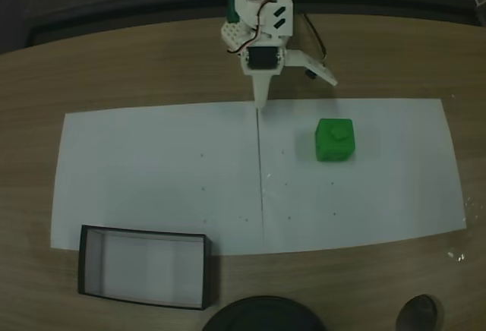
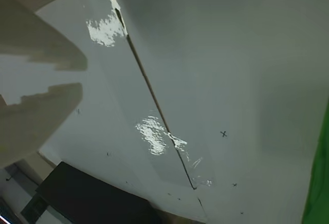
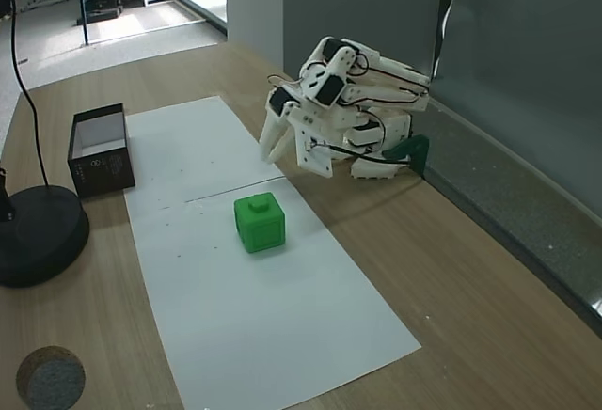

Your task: Grab a green square and put it in the box.

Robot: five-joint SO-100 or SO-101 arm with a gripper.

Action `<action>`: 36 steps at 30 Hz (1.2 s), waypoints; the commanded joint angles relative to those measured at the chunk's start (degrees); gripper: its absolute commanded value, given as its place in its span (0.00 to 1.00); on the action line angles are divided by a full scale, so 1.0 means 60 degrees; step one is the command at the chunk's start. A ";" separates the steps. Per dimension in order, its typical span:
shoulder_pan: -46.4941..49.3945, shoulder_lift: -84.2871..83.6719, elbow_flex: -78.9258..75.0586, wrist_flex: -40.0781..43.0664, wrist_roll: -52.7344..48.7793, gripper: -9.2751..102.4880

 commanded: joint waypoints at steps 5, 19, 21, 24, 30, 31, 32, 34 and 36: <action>-0.0117 0.0205 -0.0264 -0.1802 -0.0044 0.11; -0.1069 -0.4292 -0.5405 -0.0454 -0.0029 0.32; -0.1538 -0.5933 -0.6665 0.0190 -0.0176 0.32; -0.2886 -0.8262 -0.8394 0.1260 -0.0278 0.32; -0.5977 -1.1484 -1.0195 0.2314 -0.0820 0.45; -0.6299 -1.1821 -1.0181 0.2271 -0.1113 0.46; -0.6504 -1.2187 -1.0195 0.2212 -0.1304 0.45; -0.6636 -1.2656 -1.0181 0.1758 -0.1421 0.44; -0.6577 -1.2993 -1.0181 0.1348 -0.1465 0.45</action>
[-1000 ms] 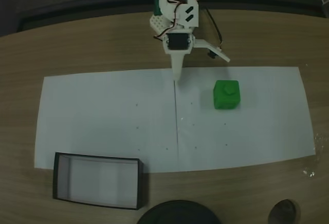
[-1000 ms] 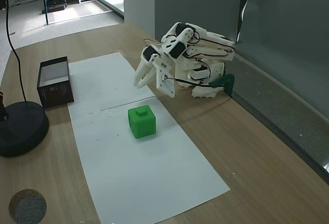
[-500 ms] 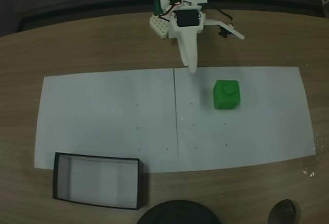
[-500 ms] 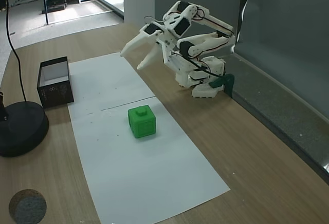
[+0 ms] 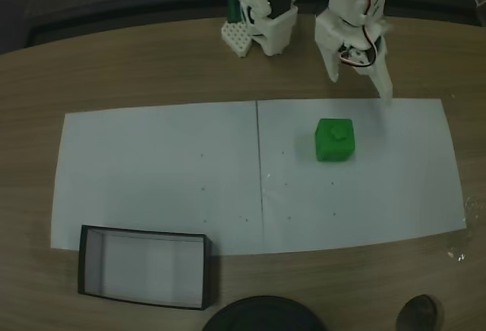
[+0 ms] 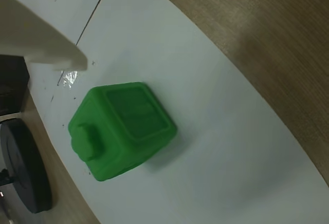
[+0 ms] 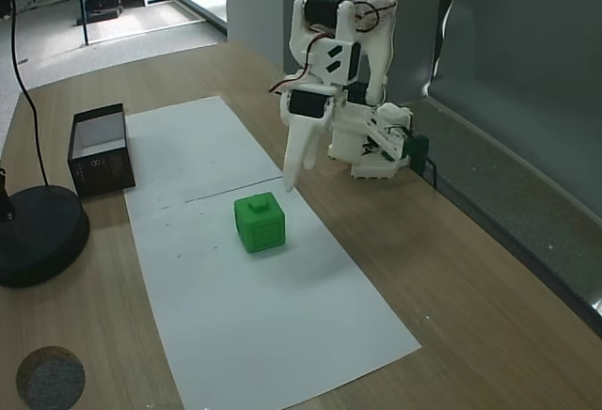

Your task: Grab a green square and put it in the box.

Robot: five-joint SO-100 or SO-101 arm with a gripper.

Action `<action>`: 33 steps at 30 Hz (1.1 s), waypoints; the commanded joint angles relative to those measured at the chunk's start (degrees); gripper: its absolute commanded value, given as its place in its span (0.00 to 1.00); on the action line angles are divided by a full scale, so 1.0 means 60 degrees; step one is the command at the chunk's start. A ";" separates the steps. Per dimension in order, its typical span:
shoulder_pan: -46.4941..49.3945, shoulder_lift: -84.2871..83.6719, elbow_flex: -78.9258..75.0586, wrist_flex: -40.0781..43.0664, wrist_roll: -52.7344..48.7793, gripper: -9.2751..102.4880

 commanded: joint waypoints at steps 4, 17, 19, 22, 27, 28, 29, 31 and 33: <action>0.0044 -0.0645 -0.0469 -0.0952 0.0015 0.46; 0.1978 -0.1304 0.0469 -0.1538 -0.0088 0.49; 0.1860 -0.1304 0.0747 -0.1523 -0.0088 0.49; 0.1846 -0.1304 0.1084 -0.1787 -0.0088 0.49; 0.1860 -0.1318 0.1187 -0.2051 -0.0073 0.49; 0.1860 -0.1318 0.1187 -0.2051 -0.0073 0.49; 0.1846 -0.1318 0.1187 -0.2065 -0.0073 0.49; 0.1846 -0.1318 0.1172 -0.2065 -0.0073 0.49; 0.1904 -0.1318 0.1187 -0.2065 -0.0073 0.49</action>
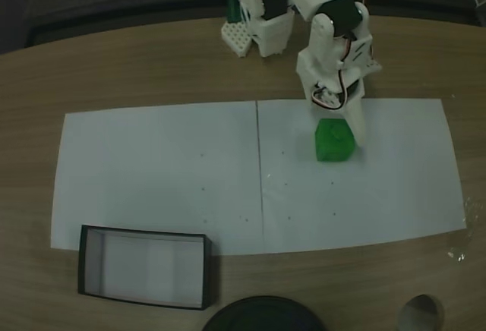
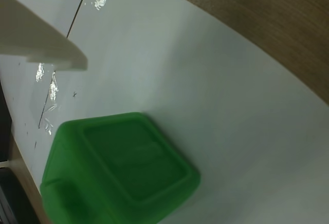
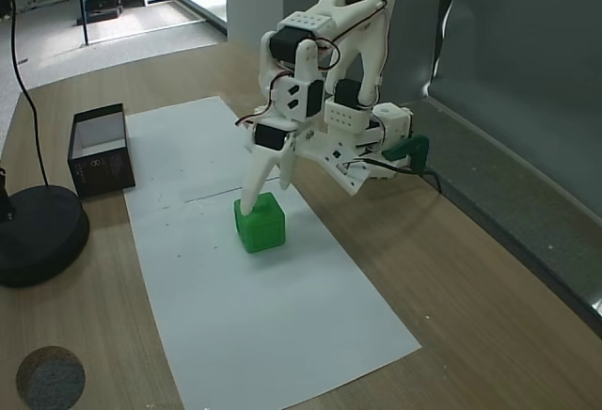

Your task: Grab a green square and put it in the box.

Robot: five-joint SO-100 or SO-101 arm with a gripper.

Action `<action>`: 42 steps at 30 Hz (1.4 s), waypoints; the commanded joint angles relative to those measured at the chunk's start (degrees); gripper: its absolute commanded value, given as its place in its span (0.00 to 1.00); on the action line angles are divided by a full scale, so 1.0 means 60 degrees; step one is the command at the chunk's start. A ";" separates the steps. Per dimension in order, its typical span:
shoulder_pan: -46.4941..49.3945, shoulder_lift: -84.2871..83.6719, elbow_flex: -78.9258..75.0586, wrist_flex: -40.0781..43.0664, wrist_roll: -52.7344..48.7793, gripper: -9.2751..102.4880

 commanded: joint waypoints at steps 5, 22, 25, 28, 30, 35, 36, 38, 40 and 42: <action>0.0044 -0.0381 -0.0146 -0.0132 0.0000 0.49; 0.0000 -0.1597 -0.0894 -0.0718 0.0073 0.48; 0.0015 -0.1890 -0.0923 -0.0762 0.0029 0.48; 0.0015 -0.2183 -0.0937 -0.0776 0.0015 0.48; 0.0015 -0.2256 -0.0937 -0.0791 0.0000 0.48; 0.0044 -0.2197 -0.0952 -0.0791 0.0044 0.37; 0.0073 -0.2183 -0.0996 -0.0850 0.0073 0.33; 0.0117 -0.2197 -0.1084 -0.0908 0.0103 0.25; 0.0117 -0.2183 -0.1113 -0.0908 0.0103 0.19; 0.0103 -0.2168 -0.1216 -0.0908 0.0103 0.16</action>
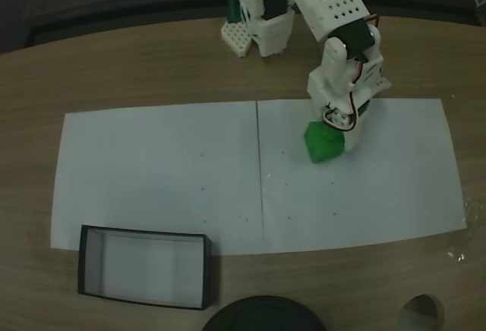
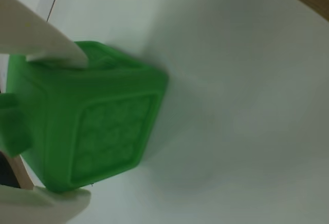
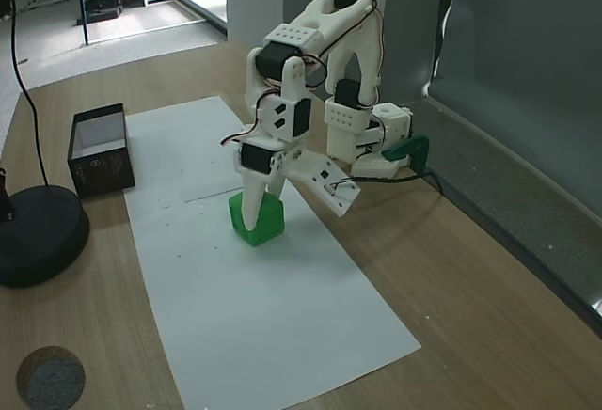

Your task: Grab a green square and put it in the box.

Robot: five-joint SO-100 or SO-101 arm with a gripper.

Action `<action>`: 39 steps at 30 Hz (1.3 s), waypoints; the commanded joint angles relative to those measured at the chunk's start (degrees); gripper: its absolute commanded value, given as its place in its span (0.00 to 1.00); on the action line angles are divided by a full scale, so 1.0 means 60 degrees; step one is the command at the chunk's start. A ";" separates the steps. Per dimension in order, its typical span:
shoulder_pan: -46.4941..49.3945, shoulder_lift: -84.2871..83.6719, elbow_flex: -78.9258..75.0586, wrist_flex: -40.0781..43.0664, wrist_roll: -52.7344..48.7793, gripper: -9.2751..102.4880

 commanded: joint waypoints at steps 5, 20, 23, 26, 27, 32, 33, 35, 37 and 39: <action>0.0176 0.0044 -0.0718 0.0322 0.0073 0.15; 0.4058 -0.0103 -0.8584 0.2578 0.0000 0.16; 0.5112 -0.0220 -0.9258 0.1978 0.0015 0.16; 0.5933 -0.0439 -0.9258 0.0981 0.0015 0.16; 0.6182 -0.0586 -0.9214 0.0674 0.0015 0.16; 0.7266 -0.2183 -0.9272 -0.0586 0.0088 0.16; 0.7412 -0.2520 -0.9272 -0.0835 0.0103 0.16; 0.7603 -0.3120 -0.9272 -0.1230 0.0190 0.16; 0.7690 -0.3662 -0.9272 -0.1523 0.0381 0.16; 0.7705 -0.4102 -0.9272 -0.1758 0.0425 0.16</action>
